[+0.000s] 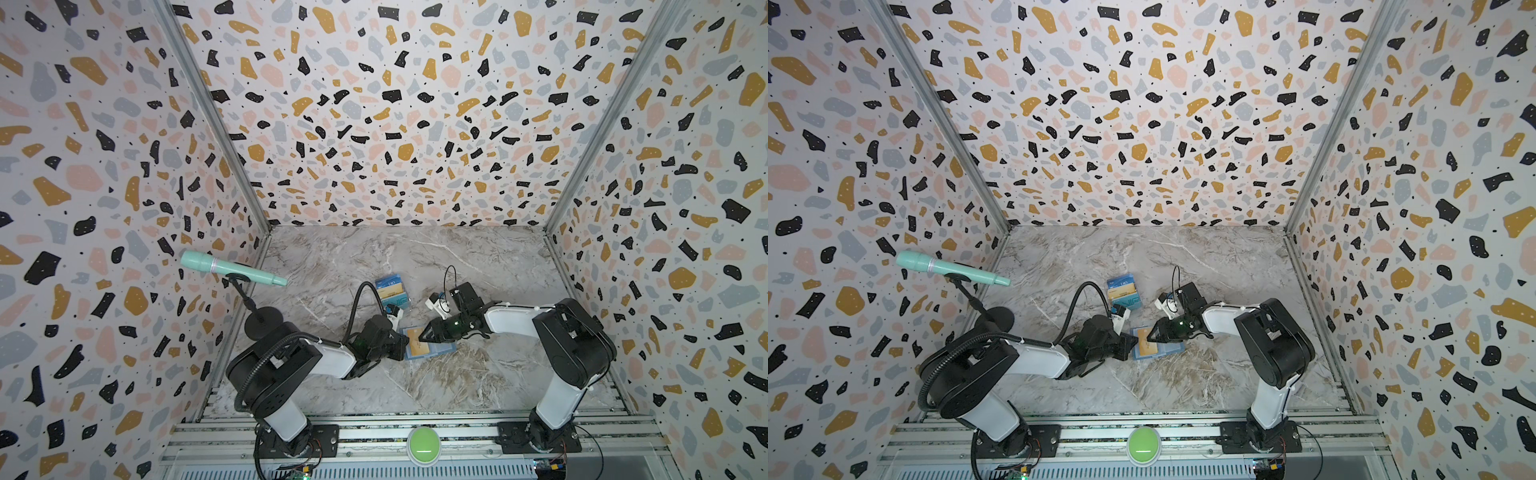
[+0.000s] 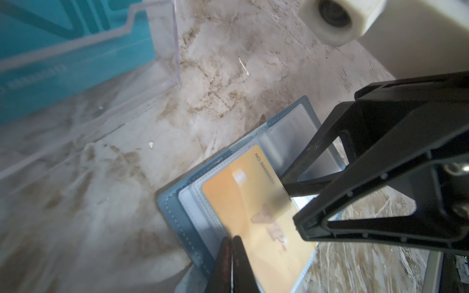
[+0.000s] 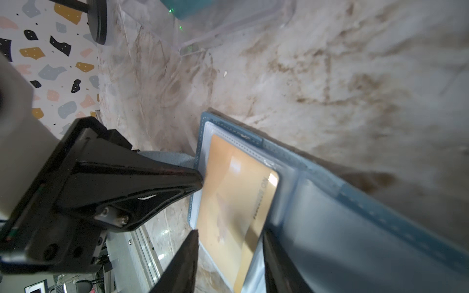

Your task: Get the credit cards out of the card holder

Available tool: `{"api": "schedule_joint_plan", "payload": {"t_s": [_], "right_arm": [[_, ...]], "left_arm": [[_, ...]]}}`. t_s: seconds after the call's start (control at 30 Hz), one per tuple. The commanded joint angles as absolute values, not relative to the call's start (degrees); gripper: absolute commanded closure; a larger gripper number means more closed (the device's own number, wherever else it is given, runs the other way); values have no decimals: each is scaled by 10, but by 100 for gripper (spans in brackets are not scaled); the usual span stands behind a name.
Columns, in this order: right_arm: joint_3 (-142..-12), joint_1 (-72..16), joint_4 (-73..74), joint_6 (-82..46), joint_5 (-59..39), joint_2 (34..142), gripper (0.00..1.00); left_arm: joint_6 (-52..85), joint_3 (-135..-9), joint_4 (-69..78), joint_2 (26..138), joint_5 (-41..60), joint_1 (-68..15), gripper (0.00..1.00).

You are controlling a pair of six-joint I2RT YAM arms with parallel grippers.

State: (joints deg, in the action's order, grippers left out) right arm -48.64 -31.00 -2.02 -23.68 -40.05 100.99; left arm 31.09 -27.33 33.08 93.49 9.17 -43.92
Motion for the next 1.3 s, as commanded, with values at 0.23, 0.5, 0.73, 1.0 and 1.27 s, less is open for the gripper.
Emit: {"api": "schedule_joint_plan", "payload": {"t_s": [0.23, 0.5, 0.73, 1.0, 1.27], "right_arm": [[-468, -307, -9, -246, -407, 1024, 57], [-458, -305, 21, -257, -470, 1027, 58], [-445, -299, 62, -275, -525, 1024, 60], [-428, -292, 108, -297, -558, 1016, 63], [-418, -289, 163, -330, -571, 1027, 64]], "left_arm": [[308, -256, 284, 946, 92, -436, 92], [310, -258, 285, 948, 94, -436, 92], [311, -256, 285, 948, 95, -436, 92], [311, -257, 283, 947, 93, -436, 92], [311, -256, 278, 942, 93, -436, 93]]}}
